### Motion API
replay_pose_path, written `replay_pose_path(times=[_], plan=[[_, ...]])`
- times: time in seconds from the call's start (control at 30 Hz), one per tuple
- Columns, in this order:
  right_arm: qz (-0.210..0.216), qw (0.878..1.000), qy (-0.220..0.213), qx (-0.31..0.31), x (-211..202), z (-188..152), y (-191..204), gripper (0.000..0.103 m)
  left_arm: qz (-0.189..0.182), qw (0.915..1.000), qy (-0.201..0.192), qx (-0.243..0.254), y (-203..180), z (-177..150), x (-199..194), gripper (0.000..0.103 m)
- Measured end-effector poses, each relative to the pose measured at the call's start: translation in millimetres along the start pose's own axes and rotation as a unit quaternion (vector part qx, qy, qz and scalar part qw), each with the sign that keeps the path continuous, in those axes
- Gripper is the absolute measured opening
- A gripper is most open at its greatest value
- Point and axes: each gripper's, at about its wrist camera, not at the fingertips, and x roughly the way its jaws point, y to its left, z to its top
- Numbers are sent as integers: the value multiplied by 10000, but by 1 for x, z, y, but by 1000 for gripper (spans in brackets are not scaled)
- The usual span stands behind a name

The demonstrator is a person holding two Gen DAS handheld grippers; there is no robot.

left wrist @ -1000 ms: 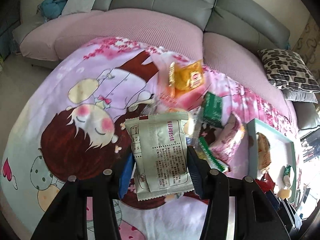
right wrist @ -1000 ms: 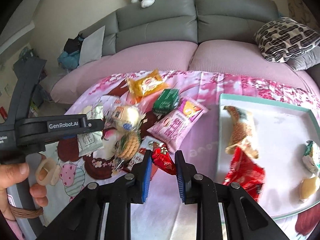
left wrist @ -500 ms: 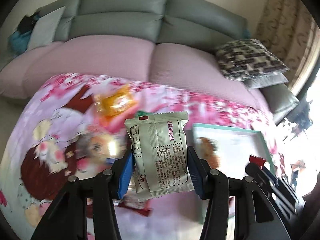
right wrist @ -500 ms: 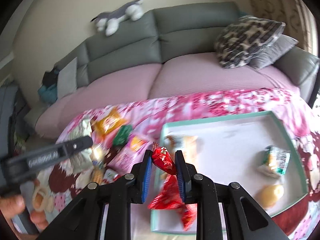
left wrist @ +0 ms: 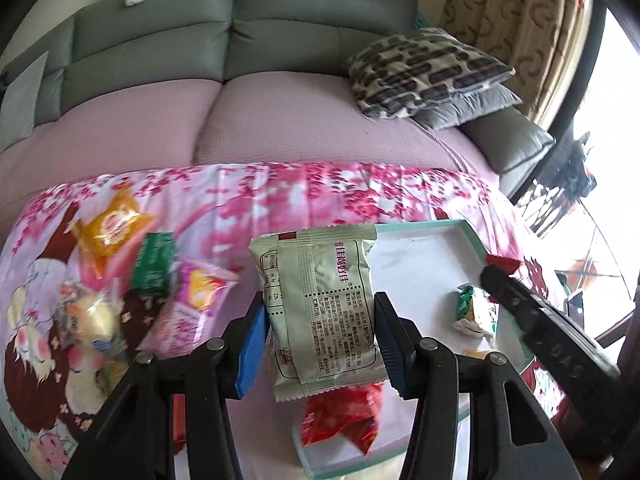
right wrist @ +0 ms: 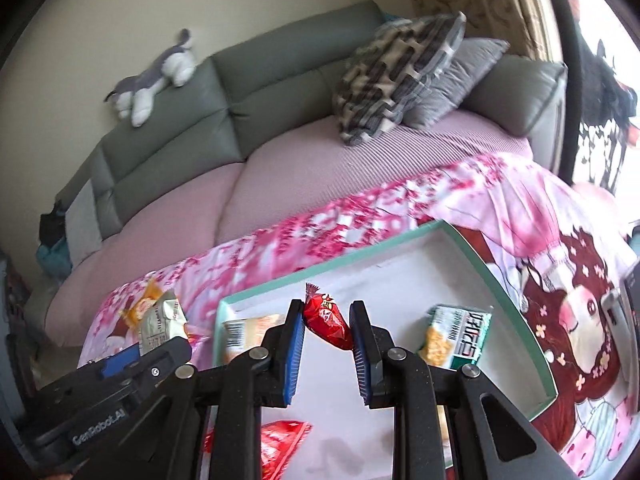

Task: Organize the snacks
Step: 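Carry the red candy and white packet over the tray and open both grippers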

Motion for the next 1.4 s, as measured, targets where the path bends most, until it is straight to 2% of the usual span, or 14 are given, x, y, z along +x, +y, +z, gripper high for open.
replay_pose_path(times=[0.2, 0.43, 0.73, 0.8, 0.9, 1.1, 1.17, 1.2, 1.23, 1.27, 1.4], plan=[[-231, 9990, 260, 267, 27, -6, -23, 25, -26, 9996, 181, 199, -22, 4, 25, 53], [-491, 9979, 363, 218, 42, -10, -35, 25, 9, 9986, 397, 358, -35, 0, 46, 53], [-568, 9973, 377, 256, 40, -12, -44, 25, 21, 9984, 332, 459, -42, -2, 42, 53], [-580, 9974, 360, 241, 38, -12, -44, 25, 2, 9983, 334, 480, -44, -2, 40, 55], [-646, 9970, 354, 223, 36, -11, -47, 25, -1, 9981, 318, 533, -46, -2, 36, 67], [-718, 9963, 416, 221, 36, -12, -49, 26, 158, 9982, 265, 523, -41, 0, 29, 68], [-773, 9960, 403, 200, 36, -12, -49, 35, 231, 9985, 270, 412, -34, 0, 27, 70], [-786, 9959, 399, 201, 36, -12, -49, 56, 251, 9987, 272, 341, -30, 0, 27, 72], [-809, 9957, 399, 216, 36, -12, -49, 73, 271, 9989, 276, 269, -27, 0, 27, 82], [-829, 9955, 393, 222, 35, -12, -49, 74, 314, 9990, 277, 159, -20, 0, 27, 87], [-856, 9957, 345, 113, 33, -10, -46, 79, 543, 9980, 270, -172, 0, 0, 28, 89]])
